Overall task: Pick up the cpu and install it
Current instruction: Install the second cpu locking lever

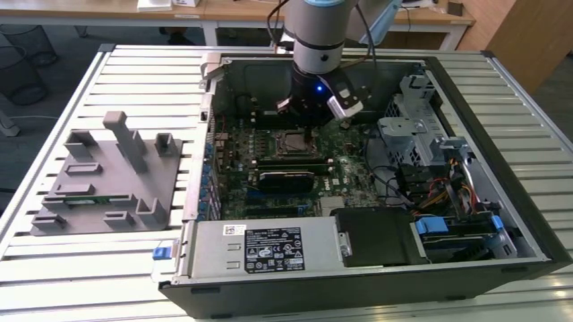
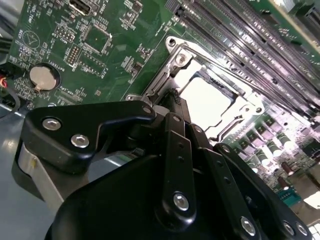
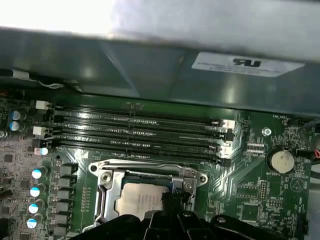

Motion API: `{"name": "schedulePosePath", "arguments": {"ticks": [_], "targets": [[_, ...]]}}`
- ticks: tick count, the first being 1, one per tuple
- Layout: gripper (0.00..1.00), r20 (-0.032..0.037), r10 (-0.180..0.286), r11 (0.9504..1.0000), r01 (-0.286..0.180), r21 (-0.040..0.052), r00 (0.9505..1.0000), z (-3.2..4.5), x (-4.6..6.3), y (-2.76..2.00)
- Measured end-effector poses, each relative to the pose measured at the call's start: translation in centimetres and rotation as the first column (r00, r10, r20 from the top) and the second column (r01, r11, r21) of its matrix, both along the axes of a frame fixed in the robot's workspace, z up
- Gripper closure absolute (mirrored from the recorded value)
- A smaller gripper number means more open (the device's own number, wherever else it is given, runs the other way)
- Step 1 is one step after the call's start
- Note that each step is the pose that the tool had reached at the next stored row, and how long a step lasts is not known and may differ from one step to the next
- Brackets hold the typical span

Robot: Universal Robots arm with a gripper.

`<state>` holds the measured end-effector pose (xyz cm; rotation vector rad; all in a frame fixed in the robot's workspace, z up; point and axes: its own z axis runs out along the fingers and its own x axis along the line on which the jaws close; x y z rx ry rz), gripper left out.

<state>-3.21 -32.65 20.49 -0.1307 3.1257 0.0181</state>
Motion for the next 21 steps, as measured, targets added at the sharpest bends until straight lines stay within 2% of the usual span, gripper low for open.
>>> {"name": "schedulePosePath", "arguments": {"ticks": [2, 6, 10, 13, 21], "targets": [[0.89, 0.0002, 0.0, 1.0, 0.0, 0.0003, 1.0, 0.46, 0.0, -0.01], [0.89, 0.0002, -0.001, 1.0, 0.001, 0.0004, 1.0, 1.99, 0.0, -0.02], [0.89, 0.0002, -0.019, 0.9998, 0.019, 0.0004, 0.9998, 2.18, 0.0, -0.14], [0.89, 0.0001, -0.022, 0.9998, 0.022, 0.0014, 0.9998, 2.18, 0.0, -0.71], [0.89, 0.0001, -0.023, 0.9997, 0.023, 0.0016, 0.9997, 2.18, 0.0, -3.03]]}}
